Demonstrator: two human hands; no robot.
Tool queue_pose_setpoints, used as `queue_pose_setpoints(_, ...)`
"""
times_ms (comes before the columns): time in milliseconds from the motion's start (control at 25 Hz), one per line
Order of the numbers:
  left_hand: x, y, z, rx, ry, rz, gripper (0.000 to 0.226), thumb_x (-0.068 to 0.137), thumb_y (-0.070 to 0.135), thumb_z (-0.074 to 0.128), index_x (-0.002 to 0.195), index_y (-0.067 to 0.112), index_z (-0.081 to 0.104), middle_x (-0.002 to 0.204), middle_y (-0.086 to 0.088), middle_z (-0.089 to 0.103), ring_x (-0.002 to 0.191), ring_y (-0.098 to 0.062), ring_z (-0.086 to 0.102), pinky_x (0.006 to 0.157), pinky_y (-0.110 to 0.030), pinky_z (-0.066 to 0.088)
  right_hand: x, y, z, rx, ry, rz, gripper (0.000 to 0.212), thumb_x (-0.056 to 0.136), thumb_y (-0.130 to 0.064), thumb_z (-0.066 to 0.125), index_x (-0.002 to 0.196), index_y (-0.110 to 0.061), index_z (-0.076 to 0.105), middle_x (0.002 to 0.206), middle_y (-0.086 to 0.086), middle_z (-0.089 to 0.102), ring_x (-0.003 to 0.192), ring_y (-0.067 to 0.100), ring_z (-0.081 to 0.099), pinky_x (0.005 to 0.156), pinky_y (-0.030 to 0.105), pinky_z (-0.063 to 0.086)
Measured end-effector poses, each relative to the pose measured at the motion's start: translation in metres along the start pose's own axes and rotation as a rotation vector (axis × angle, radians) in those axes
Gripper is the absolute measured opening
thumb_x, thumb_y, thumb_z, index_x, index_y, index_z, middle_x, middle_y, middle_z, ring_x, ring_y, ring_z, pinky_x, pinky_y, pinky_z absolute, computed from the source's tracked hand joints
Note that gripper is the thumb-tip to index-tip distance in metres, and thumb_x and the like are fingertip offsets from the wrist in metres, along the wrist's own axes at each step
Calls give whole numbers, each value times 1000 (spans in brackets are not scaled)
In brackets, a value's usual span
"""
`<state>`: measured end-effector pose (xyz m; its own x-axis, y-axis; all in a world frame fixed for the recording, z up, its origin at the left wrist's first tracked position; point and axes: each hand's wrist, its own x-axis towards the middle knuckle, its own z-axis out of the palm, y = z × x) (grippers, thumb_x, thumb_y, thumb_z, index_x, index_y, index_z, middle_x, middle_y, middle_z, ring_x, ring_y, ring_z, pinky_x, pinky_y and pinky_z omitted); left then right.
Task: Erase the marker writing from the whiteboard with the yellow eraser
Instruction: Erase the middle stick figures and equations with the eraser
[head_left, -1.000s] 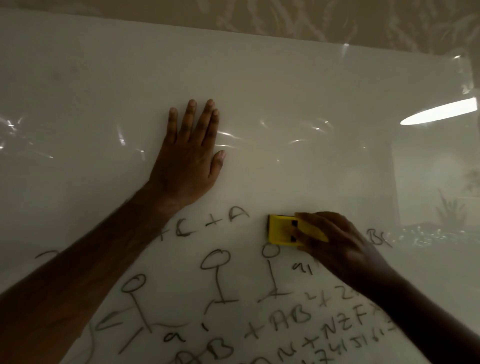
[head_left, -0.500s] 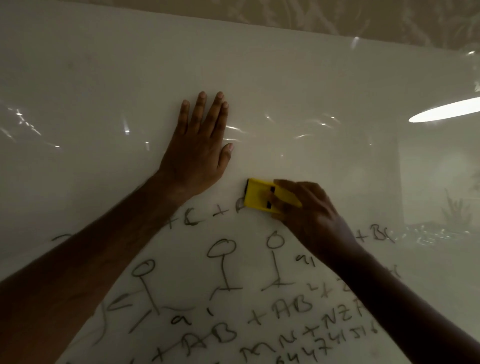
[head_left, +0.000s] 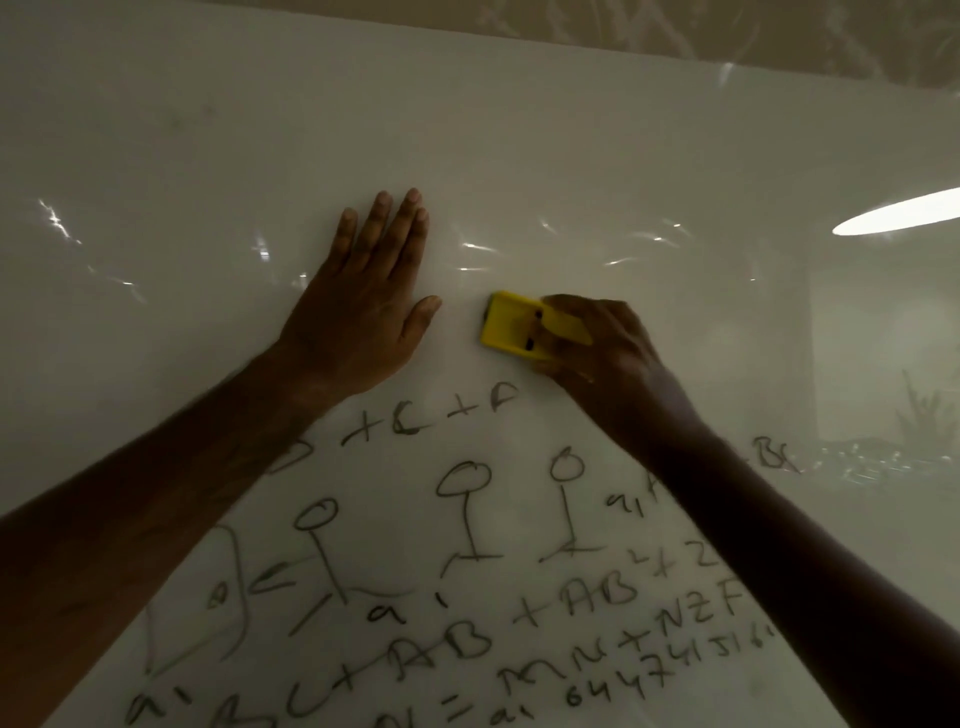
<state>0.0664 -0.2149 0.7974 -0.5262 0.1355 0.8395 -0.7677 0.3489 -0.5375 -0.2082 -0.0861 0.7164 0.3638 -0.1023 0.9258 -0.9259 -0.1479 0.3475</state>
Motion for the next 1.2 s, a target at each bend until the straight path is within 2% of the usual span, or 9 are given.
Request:
queue_pose_setpoints(200, -20, -29, -4, -8, 17, -69, 80, 111, 47, 28, 171, -4, 12, 180, -24, 10, 166, -46, 10, 135, -57, 6, -43, -17, 3, -39, -35, -143, 37, 106, -26, 67, 141, -16, 67, 146, 16, 59, 122, 41, 58, 100, 50, 51)
queue_pose_setpoints(360, -37, -48, -9, -10, -13, -123, 83, 110, 48, 26, 171, -4, 8, 180, -25, 6, 166, -48, 7, 135, -58, 5, -75, 9, -18, -79, -106, -85, 38, 105, -28, 66, 141, -17, 67, 147, 16, 57, 126, 39, 54, 99, 52, 53)
queue_pose_setpoints(480, -39, -44, -9, -15, -4, -135, 83, 109, 48, 27, 171, -3, 7, 181, -24, 5, 166, -48, 7, 135, -58, 4, -43, 20, -15, -41, -44, 7, 32, 104, -28, 67, 133, -14, 72, 149, 14, 57, 125, 41, 56, 97, 55, 55)
queue_pose_setpoints(600, -37, -42, -9, -26, -6, -127, 82, 109, 47, 29, 171, -4, 10, 180, -24, 8, 165, -49, 10, 134, -60, 7, 6, 0, -1, 10, 32, 42, 31, 101, -32, 66, 126, -15, 76, 147, 11, 60, 122, 41, 57, 100, 55, 53)
queue_pose_setpoints(680, -40, -48, -11, -28, 0, -103, 79, 110, 44, 29, 171, -4, 11, 180, -24, 10, 166, -47, 12, 135, -59, 9, 10, -18, 7, 5, 18, -7, 32, 101, -32, 65, 128, -17, 75, 148, 11, 59, 122, 40, 57, 100, 54, 53)
queue_pose_setpoints(800, -50, -60, -12, -47, 36, -68, 74, 111, 38, 27, 171, -3, 15, 180, -23, 14, 166, -42, 16, 136, -55, 10, -32, -33, 5, -45, -69, -137, 37, 104, -31, 65, 139, -21, 68, 150, 11, 59, 122, 38, 59, 98, 50, 51)
queue_pose_setpoints(880, -60, -73, -17, -59, 43, -86, 74, 111, 38, 27, 170, -4, 16, 179, -24, 15, 166, -42, 17, 135, -56, 11, -63, -24, -4, -80, -137, -175, 37, 105, -32, 61, 139, -20, 68, 150, 12, 59, 123, 36, 59, 98, 50, 51)
queue_pose_setpoints(1040, -84, -100, -26, -64, 32, -147, 75, 110, 38, 28, 170, -5, 15, 179, -27, 14, 165, -48, 16, 133, -56, 6, -65, 11, -25, -125, -134, -58, 33, 105, -28, 63, 135, -17, 72, 149, 15, 57, 125, 40, 56, 95, 57, 53)
queue_pose_setpoints(1200, -85, -93, -24, -50, 27, -208, 74, 110, 36, 28, 170, -6, 15, 178, -28, 13, 164, -50, 15, 132, -63, 8, -11, -16, -5, -88, -33, 27, 32, 102, -35, 60, 122, -16, 77, 148, 10, 60, 121, 39, 56, 92, 57, 54)
